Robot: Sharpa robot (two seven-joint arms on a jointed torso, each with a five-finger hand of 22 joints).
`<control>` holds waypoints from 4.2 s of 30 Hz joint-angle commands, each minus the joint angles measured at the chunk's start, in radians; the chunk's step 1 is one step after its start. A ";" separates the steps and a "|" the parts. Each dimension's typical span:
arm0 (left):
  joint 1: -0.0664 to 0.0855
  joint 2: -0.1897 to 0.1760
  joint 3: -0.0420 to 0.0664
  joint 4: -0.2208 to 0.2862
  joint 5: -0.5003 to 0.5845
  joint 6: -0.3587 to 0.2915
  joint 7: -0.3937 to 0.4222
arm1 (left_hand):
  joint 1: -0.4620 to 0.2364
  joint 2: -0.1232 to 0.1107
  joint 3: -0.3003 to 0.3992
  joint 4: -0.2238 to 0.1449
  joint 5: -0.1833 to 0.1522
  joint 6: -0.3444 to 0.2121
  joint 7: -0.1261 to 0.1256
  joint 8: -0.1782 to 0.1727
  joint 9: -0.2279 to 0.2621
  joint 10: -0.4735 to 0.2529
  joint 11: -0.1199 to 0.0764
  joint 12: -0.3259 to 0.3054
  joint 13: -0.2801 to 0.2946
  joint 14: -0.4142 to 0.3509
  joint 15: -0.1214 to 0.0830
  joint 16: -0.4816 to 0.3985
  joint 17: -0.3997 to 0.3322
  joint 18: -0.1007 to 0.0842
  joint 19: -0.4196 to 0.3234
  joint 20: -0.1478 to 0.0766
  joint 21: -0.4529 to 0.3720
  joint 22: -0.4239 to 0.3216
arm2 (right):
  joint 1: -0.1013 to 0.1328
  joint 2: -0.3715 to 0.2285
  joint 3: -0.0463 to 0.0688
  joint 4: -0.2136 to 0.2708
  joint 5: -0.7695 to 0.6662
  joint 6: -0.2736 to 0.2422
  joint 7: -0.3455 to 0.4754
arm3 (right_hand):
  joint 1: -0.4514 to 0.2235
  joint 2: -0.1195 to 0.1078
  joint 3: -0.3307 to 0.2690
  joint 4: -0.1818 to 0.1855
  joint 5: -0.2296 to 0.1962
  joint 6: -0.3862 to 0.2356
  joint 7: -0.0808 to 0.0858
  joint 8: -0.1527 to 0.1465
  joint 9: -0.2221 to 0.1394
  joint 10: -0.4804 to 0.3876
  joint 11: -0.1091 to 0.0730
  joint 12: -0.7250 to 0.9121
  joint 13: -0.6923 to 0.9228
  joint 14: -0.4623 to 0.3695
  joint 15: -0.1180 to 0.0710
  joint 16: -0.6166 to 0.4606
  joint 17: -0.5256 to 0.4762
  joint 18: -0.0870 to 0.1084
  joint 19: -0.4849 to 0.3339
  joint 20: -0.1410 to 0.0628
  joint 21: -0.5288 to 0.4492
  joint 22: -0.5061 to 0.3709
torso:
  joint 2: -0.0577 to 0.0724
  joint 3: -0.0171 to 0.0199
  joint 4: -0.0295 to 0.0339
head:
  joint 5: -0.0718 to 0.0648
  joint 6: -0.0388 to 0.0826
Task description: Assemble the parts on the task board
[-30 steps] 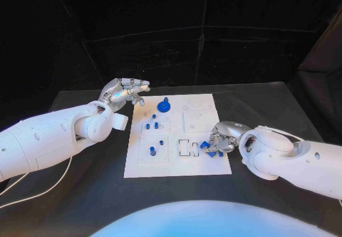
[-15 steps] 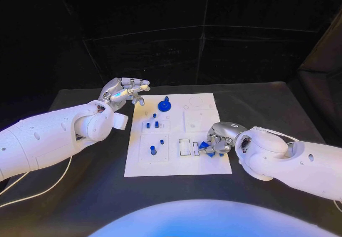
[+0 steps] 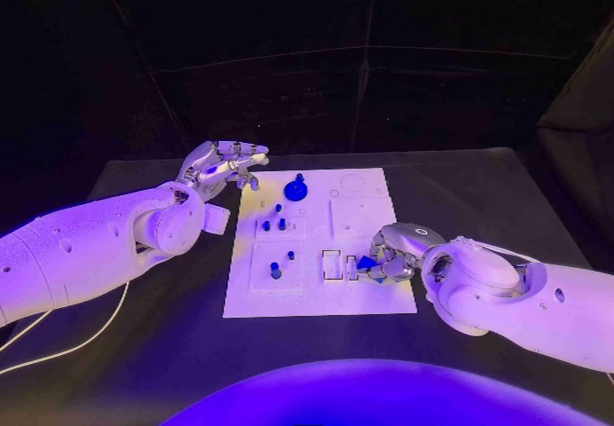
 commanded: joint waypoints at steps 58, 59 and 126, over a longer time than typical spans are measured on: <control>0.001 0.013 0.001 -0.006 0.003 0.021 -0.005 | 0.002 0.003 -0.008 -0.001 0.004 -0.008 0.003 0.006 -0.001 -0.010 0.001 0.006 0.001 -0.008 0.000 -0.006 -0.005 0.014 0.001 0.003 -0.007 -0.003 | 0.008 0.175 0.003 -0.055 0.054 -0.096 -0.118 | -0.332 0.027 -0.164 0.041 -0.322 0.076 -0.036 0.049 0.081 0.075 -0.034 -0.040 0.082 0.055 -0.025 0.032 0.077 -0.013 0.019 -0.023 0.018 0.150 | 0.002 -0.0051 0.0049 | 0.014 0.003; 0.001 0.013 0.001 -0.006 0.003 0.022 -0.005 | 0.002 0.003 -0.008 -0.001 0.004 -0.008 0.003 0.006 -0.001 -0.010 0.001 0.006 0.001 -0.008 0.000 -0.006 -0.005 0.014 0.001 0.003 -0.007 -0.003 | 0.008 0.174 0.003 -0.054 0.052 -0.097 -0.118 | -0.334 0.025 -0.161 0.041 -0.323 0.075 -0.036 0.049 0.081 0.074 -0.033 -0.042 0.082 0.055 -0.025 0.031 0.076 -0.013 0.019 -0.023 0.018 0.149 | 0.002 -0.0048 0.0049 | 0.014 0.003; 0.000 0.014 0.001 -0.010 0.003 0.025 -0.011 | 0.002 0.004 -0.008 -0.002 0.004 -0.010 0.003 0.008 -0.001 -0.013 0.001 0.009 0.001 -0.010 0.001 -0.006 -0.008 0.014 0.001 0.003 -0.008 -0.004 | 0.008 0.121 0.003 -0.027 0.119 -0.182 0.055 | 0.004 0.090 -0.071 -0.038 -0.208 0.041 -0.026 0.036 0.087 0.039 -0.026 -0.155 0.049 0.045 -0.020 -0.007 0.028 -0.002 -0.013 -0.020 -0.016 0.113 | 0.002 -0.0055 0.0063 | 0.015 0.002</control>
